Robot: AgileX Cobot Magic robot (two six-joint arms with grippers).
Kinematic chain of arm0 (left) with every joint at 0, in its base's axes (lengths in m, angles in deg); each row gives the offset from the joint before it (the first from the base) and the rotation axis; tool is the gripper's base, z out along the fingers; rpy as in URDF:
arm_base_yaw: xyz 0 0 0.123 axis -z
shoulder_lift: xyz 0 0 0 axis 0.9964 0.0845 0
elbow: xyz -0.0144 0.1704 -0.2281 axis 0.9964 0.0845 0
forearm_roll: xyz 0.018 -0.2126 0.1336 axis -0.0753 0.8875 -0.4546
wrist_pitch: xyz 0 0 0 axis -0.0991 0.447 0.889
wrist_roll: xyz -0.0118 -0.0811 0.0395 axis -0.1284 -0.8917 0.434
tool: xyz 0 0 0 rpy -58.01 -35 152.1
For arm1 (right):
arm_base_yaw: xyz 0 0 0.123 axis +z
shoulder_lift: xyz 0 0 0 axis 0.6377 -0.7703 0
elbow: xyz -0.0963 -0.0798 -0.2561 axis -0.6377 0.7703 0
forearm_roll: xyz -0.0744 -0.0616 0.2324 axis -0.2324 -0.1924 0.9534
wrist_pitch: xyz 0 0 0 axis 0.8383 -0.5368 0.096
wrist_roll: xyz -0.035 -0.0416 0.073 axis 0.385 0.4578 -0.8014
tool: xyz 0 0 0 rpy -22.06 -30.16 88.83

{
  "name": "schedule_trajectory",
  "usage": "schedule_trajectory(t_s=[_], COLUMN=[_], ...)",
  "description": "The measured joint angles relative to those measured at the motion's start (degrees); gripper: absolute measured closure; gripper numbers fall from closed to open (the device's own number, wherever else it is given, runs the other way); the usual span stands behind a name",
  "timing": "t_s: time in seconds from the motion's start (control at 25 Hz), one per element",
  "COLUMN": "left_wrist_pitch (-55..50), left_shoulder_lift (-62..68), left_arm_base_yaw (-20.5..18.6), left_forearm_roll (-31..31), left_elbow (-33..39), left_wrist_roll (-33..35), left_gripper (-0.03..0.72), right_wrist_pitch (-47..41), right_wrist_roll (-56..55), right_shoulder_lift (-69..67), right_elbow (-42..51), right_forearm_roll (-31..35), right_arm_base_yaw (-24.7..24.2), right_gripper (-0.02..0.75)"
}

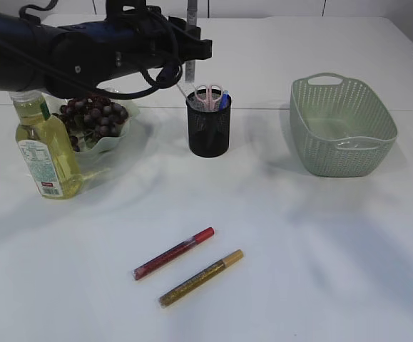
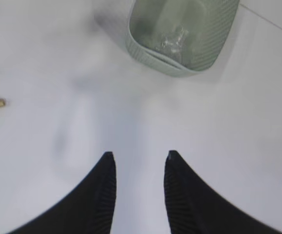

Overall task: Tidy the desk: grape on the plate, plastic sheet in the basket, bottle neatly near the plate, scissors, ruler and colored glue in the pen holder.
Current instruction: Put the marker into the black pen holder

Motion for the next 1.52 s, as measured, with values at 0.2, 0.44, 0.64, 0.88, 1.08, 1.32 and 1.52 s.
schedule_trajectory(t_s=[0.2,0.44,0.64,0.88,1.08,1.32,1.52], left_wrist_pitch=[4.9,7.7,9.5,11.3,13.3,15.3,17.0], left_shoulder_lift=[2.3,6.2,9.7,12.9,14.6,16.2,17.6], left_arm_base_yaw=[0.0,0.0,-0.1,-1.2,-2.2,-2.3,-2.3], left_forearm_roll=[0.0,0.0,0.0,0.4,1.6,1.9,2.5], left_elbow=[0.0,-3.0,-6.1,-7.4,-7.4,-7.4,-7.5], left_wrist_roll=[0.0,0.0,0.0,0.0,0.0,0.0,0.0], left_gripper=[0.575,0.575,0.575,0.572,0.567,0.565,0.562], right_wrist_pitch=[0.1,0.1,0.2,0.2,0.2,0.3,0.3], right_wrist_roll=[-0.9,-1.7,-2.0,-2.1,-2.2,-2.2,-2.2], right_shoulder_lift=[1.0,2.7,2.7,2.7,2.7,2.7,2.7], right_elbow=[5.1,5.8,5.8,5.8,5.9,5.9,5.9], right_forearm_roll=[-2.7,-5.2,-6.6,-7.4,-7.9,-8.3,-8.7], right_arm_base_yaw=[0.0,0.0,0.0,0.0,0.0,0.0,0.0], right_gripper=[0.459,0.459,0.459,0.459,0.459,0.459,0.459])
